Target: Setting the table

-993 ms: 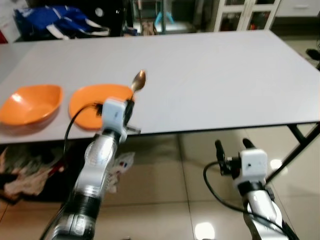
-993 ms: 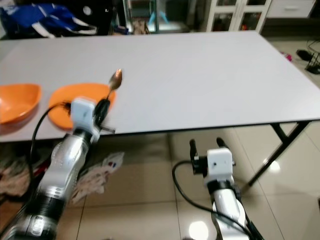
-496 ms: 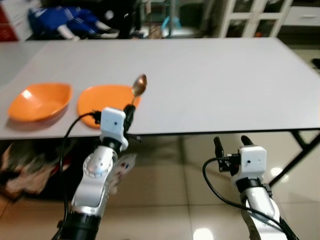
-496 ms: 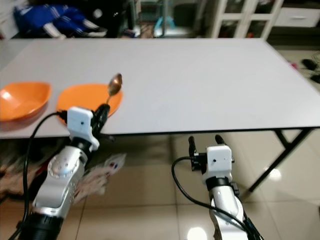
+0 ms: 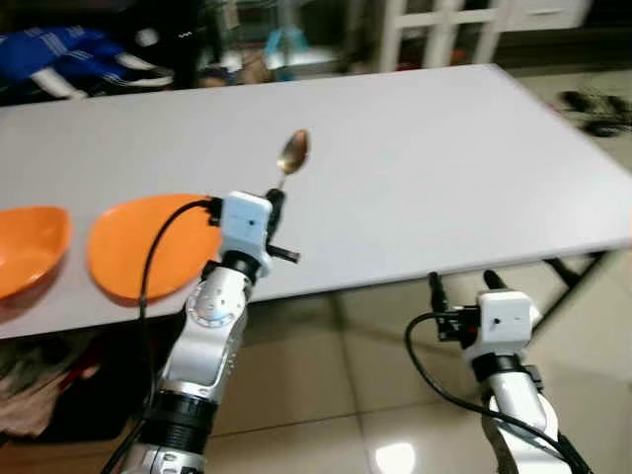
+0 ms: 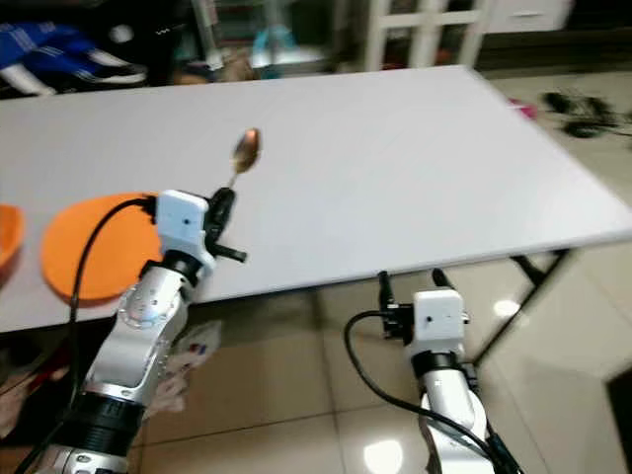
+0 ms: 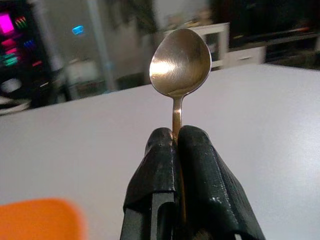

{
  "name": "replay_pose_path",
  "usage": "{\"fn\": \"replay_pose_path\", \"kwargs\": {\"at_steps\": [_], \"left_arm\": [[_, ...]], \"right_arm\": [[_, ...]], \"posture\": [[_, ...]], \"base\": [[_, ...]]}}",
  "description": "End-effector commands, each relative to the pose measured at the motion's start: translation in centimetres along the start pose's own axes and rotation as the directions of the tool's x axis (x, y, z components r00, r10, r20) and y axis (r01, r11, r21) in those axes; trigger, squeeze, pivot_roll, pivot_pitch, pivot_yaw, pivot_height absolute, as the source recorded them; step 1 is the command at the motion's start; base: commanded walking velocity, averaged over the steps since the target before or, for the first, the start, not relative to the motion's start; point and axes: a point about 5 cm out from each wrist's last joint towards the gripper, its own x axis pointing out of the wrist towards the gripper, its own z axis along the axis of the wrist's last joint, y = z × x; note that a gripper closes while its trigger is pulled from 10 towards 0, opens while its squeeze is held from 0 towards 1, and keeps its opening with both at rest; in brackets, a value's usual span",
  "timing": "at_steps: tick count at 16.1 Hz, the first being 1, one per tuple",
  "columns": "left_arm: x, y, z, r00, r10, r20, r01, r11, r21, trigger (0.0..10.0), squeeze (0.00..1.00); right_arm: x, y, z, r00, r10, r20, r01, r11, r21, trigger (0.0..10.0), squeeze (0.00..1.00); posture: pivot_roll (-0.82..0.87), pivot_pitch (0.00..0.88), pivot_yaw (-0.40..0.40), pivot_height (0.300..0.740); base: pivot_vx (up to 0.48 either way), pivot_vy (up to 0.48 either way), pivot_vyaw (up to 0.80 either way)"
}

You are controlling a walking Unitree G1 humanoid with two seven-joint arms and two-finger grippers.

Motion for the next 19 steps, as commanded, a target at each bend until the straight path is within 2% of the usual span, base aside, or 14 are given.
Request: {"fn": "replay_pose_path", "kwargs": {"at_steps": [1, 3, 6, 7, 10, 11, 14, 16, 18, 19], "left_arm": [[-0.2, 0.5, -0.4, 0.999, 0.033, -0.021, -0.034, 0.999, -0.009, 0.0, 0.00], [-0.3, 0.4, -0.4, 0.999, 0.037, -0.015, -0.037, 0.999, -0.008, 0.0, 0.00], [0.0, -0.1, -0.2, 1.000, 0.004, -0.025, -0.004, 1.000, 0.012, 0.0, 0.00], [0.5, -0.5, -0.2, 0.999, -0.029, -0.041, 0.030, 0.999, 0.024, 0.0, 0.00], [3.1, -0.6, 0.1, 0.997, 0.021, -0.077, -0.021, 1.000, 0.004, 0.0, 0.00], [3.5, -0.8, 0.2, 0.996, 0.022, -0.084, -0.022, 1.000, 0.005, 0.0, 0.00], [6.6, -1.8, -0.2, 0.986, 0.036, -0.165, -0.041, 0.999, -0.025, 0.0, 0.00], [7.5, -2.7, -0.3, 0.979, 0.041, -0.199, -0.050, 0.998, -0.043, 0.0, 0.00], [7.7, -2.8, -0.8, 0.966, 0.100, -0.237, -0.111, 0.993, -0.036, 0.0, 0.00], [7.5, -2.5, -1.6, 0.949, 0.149, -0.279, -0.163, 0.986, -0.029, 0.0, 0.00]], "right_arm": [[-0.1, 0.1, -0.2, 1.000, 0.005, -0.007, -0.005, 1.000, 0.001, 10.0, 0.00], [0.0, 0.2, -0.3, 1.000, 0.009, -0.008, -0.009, 1.000, 0.001, 10.0, 0.00], [0.0, 0.4, -0.3, 1.000, 0.015, -0.010, -0.015, 1.000, 0.003, 10.0, 0.00], [0.1, 0.4, -0.3, 1.000, 0.014, -0.010, -0.014, 1.000, 0.005, 10.0, 0.00], [-0.1, 0.5, -0.4, 1.000, 0.016, -0.011, -0.016, 1.000, 0.005, 10.0, 0.00], [-0.2, 0.5, -0.4, 1.000, 0.017, -0.012, -0.016, 1.000, 0.005, 10.0, 0.00], [-1.5, -0.2, -0.5, 0.999, 0.023, -0.038, -0.023, 1.000, -0.015, 10.0, 0.00], [-2.3, -0.4, -0.4, 0.999, 0.024, -0.048, -0.025, 0.999, -0.025, 10.0, 0.00], [-3.4, -0.9, -0.4, 0.997, 0.023, -0.073, -0.026, 0.999, -0.039, 10.0, 0.00], [-4.3, -1.3, -0.5, 0.995, 0.026, -0.095, -0.031, 0.998, -0.049, 10.0, 0.00]], "posture": [[-0.08, 0.000, 0.037, 0.731], [-0.08, 0.000, 0.036, 0.731], [-0.08, 0.000, 0.039, 0.731], [-0.08, 0.000, 0.041, 0.731], [-0.10, 0.000, 0.035, 0.731], [-0.10, 0.000, 0.035, 0.731], [-0.15, 0.000, 0.015, 0.731], [-0.19, 0.000, 0.008, 0.731], [-0.22, 0.000, -0.005, 0.731], [-0.23, 0.012, -0.017, 0.731]], "base": [[0.000, 0.458, 0.00], [0.000, 0.373, 0.00], [0.000, 0.000, 0.00], [0.000, 0.000, 0.00], [0.000, 0.000, 0.00], [0.000, 0.000, 0.00], [0.000, 0.000, 0.00], [0.000, 0.000, 0.00], [0.000, 0.000, 0.00], [0.000, 0.000, 0.00]]}}
